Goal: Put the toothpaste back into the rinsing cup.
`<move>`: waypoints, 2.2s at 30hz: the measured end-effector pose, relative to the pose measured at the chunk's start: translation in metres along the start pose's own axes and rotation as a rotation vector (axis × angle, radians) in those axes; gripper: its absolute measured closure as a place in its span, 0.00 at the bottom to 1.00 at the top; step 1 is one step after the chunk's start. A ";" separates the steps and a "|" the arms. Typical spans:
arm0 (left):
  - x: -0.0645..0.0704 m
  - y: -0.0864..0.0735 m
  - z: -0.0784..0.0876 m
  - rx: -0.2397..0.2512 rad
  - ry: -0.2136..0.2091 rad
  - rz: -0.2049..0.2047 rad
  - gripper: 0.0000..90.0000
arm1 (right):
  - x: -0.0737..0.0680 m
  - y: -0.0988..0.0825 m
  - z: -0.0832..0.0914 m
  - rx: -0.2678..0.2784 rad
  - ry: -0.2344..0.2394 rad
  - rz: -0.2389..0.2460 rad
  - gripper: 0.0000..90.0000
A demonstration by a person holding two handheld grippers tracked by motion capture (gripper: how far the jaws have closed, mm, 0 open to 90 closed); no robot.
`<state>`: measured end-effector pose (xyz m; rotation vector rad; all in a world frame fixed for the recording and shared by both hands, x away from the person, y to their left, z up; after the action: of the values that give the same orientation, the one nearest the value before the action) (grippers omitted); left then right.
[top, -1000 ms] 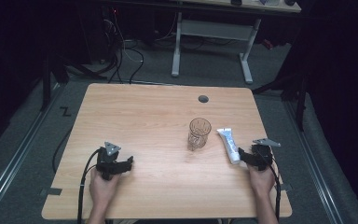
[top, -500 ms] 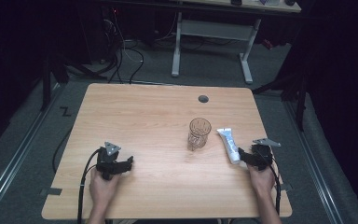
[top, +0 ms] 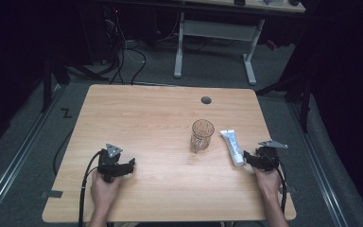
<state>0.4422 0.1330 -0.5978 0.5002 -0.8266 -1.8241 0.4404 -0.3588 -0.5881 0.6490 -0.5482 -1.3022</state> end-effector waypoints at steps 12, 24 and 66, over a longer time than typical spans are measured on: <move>0.000 0.000 0.000 -0.001 -0.001 -0.001 0.23 | -0.006 -0.002 0.024 0.087 0.032 -0.016 0.54; 0.000 0.000 0.000 -0.001 -0.002 -0.001 0.23 | -0.016 -0.004 0.044 0.151 0.071 -0.018 0.55; 0.000 -0.001 0.001 -0.001 -0.005 -0.002 0.23 | -0.063 0.049 0.043 0.081 0.128 0.141 0.52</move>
<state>0.4413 0.1330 -0.5978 0.4964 -0.8282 -1.8286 0.4326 -0.2956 -0.5241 0.7419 -0.5338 -1.1030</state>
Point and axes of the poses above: each handheld gripper's, and its own axes: z roughly backward along the jaws, y roughly out of its top, x roughly to its right, the point moved 9 cm from there along -z, roughly forward along the jaws, and after that the axes turned 2 degrees about z, right-handed, at the moved point
